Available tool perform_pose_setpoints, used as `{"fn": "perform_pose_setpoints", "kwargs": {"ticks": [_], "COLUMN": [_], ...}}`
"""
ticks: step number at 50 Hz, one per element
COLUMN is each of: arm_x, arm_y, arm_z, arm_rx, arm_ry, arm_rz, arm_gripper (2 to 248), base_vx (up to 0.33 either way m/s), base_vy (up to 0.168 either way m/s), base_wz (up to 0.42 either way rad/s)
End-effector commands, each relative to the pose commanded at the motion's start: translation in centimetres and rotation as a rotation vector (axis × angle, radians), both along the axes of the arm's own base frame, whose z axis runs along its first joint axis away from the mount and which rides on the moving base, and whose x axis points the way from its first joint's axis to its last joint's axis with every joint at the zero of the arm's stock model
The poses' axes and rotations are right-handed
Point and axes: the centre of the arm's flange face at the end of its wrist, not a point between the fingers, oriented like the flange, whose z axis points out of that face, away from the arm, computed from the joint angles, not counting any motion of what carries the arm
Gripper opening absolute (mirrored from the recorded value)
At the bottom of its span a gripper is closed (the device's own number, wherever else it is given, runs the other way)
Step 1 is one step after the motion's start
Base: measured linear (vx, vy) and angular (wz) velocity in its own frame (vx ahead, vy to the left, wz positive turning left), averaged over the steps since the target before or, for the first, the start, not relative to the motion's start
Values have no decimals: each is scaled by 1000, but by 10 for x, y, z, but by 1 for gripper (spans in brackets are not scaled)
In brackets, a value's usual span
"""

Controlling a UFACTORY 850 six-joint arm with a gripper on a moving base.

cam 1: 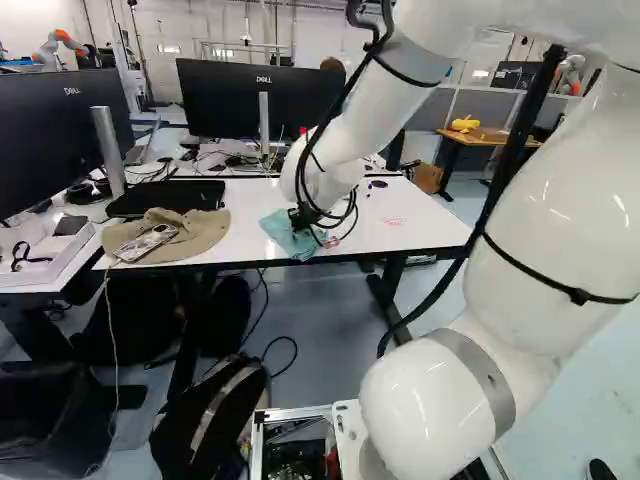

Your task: Clean the table with the green towel

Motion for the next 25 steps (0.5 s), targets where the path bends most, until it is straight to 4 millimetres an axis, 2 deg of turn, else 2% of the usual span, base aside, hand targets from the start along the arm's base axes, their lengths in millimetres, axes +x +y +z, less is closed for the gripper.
{"fn": "perform_pose_setpoints", "kwargs": {"ticks": [12,25], "arm_x": [6,23], "arm_y": [-19,-36], "arm_z": [0,0], "arm_rx": [0,0], "arm_ry": [0,-1], "arm_rz": [-48,-97], "arm_gripper": [32,32], "base_vx": [0,0], "base_vy": [0,0], "base_wz": [0,0]}}
